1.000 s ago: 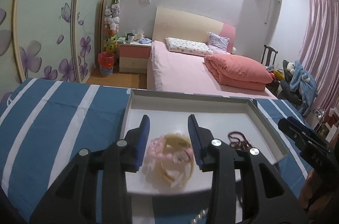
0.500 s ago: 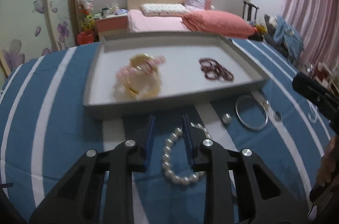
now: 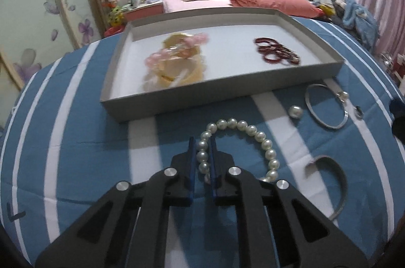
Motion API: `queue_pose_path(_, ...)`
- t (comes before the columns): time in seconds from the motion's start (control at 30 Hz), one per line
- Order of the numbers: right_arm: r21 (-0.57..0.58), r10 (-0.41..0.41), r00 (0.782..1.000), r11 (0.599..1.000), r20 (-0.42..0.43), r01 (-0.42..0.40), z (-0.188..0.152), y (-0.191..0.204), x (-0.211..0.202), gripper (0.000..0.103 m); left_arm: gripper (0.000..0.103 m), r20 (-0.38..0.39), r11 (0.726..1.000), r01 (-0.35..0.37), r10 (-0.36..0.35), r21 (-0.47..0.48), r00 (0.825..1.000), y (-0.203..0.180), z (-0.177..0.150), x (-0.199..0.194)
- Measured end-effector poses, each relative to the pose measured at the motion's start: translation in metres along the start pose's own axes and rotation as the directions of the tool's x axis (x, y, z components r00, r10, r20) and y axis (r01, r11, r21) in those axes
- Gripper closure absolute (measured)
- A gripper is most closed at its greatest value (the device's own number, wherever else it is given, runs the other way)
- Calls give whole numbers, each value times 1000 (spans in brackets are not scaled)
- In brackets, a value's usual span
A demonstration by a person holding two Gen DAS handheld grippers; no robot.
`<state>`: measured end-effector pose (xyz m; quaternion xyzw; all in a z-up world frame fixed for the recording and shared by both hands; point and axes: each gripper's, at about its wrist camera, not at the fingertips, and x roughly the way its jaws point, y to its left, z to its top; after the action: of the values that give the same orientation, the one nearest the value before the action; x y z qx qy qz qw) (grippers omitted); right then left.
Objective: Organize jewelry
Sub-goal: 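Grasp the white pearl bracelet with the left tool while the right tool reaches the silver cuff bangle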
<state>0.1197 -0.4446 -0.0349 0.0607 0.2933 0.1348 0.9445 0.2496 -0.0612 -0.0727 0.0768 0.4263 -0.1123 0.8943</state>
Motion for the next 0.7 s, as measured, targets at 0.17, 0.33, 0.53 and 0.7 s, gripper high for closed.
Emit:
queue_pose_path(0.17, -46, 26, 996, 998, -83, -30, -11, 11, 11, 54, 93, -6, 996, -54, 54, -71, 999, 27, 3, -1)
queue_pose_path(0.33, -122, 61, 985, 989, -159, -81, -21, 27, 21, 38, 93, -8, 993, -68, 67, -98, 998, 44, 3, -2)
queue_pose_path(0.53, -194, 44, 970, 977, -240, -93, -30, 43, 33, 22, 93, -7, 993, -57, 57, -102, 998, 47, 4, -3)
queue_pose_path(0.7, -232, 8, 952, 969, -306, -83, -32, 51, 50, 20, 93, -8, 993, -58, 58, -101, 998, 48, 3, -3)
